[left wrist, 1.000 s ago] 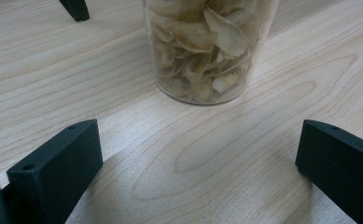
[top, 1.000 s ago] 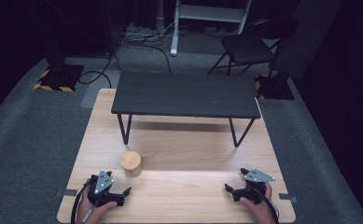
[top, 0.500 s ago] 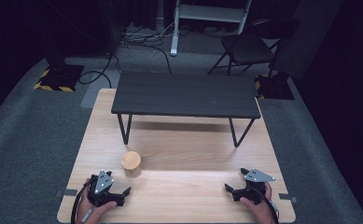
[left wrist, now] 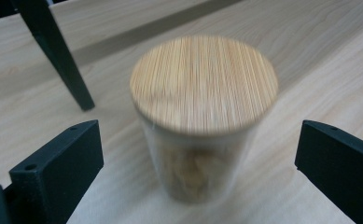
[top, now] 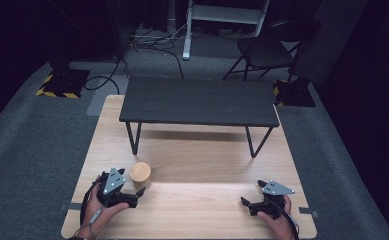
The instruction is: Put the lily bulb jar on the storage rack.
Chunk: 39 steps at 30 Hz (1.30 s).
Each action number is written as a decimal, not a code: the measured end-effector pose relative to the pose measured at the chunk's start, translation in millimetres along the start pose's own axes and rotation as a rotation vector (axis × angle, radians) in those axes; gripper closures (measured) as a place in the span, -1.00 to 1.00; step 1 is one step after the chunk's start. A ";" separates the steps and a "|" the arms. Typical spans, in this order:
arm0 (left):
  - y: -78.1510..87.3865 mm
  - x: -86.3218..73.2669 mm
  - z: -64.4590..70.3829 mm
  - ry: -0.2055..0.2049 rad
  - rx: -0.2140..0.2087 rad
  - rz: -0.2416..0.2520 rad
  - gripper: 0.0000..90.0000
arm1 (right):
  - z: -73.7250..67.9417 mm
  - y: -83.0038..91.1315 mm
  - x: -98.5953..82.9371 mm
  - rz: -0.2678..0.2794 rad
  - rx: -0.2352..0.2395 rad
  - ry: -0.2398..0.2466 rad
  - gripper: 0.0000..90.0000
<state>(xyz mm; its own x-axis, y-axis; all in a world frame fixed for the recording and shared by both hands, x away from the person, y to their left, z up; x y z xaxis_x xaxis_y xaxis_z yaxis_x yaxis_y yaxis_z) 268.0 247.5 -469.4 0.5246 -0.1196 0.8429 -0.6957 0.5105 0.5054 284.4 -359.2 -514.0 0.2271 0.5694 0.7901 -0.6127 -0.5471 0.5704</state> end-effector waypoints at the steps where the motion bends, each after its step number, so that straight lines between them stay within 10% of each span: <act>1: -2.8 3.9 0.3 -0.006 -0.007 -0.003 -0.98 | -0.3 0.0 0.0 0.000 -0.001 0.000 -1.00; 21: -40.5 22.1 5.4 -0.026 -0.012 0.022 -0.47 | -0.9 0.4 -0.2 0.001 0.000 0.000 -1.00; 32: -32.2 34.2 2.2 0.002 -0.012 0.018 -0.46 | -0.8 0.5 -0.2 0.001 0.002 0.001 -1.00; 39: -13.2 72.8 8.8 -0.018 -0.053 0.035 -0.46 | -0.8 0.5 -0.2 0.002 0.003 0.001 -1.00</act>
<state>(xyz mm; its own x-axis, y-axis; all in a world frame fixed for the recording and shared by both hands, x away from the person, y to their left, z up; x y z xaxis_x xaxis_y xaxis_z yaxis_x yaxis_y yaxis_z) 311.1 224.5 -413.1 0.4911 -0.1163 0.8633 -0.6862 0.5588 0.4656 283.5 -359.1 -514.1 0.2251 0.5692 0.7908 -0.6110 -0.5497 0.5696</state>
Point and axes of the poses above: each handheld gripper's, and its own axes: y roughly backward along the jaws, x roughly out of its top, z roughly to its right, the point moved 6 cm from there along -y, roughly forward along the jaws, and after that the axes turned 15 degrees about y, right-handed, at the moved point
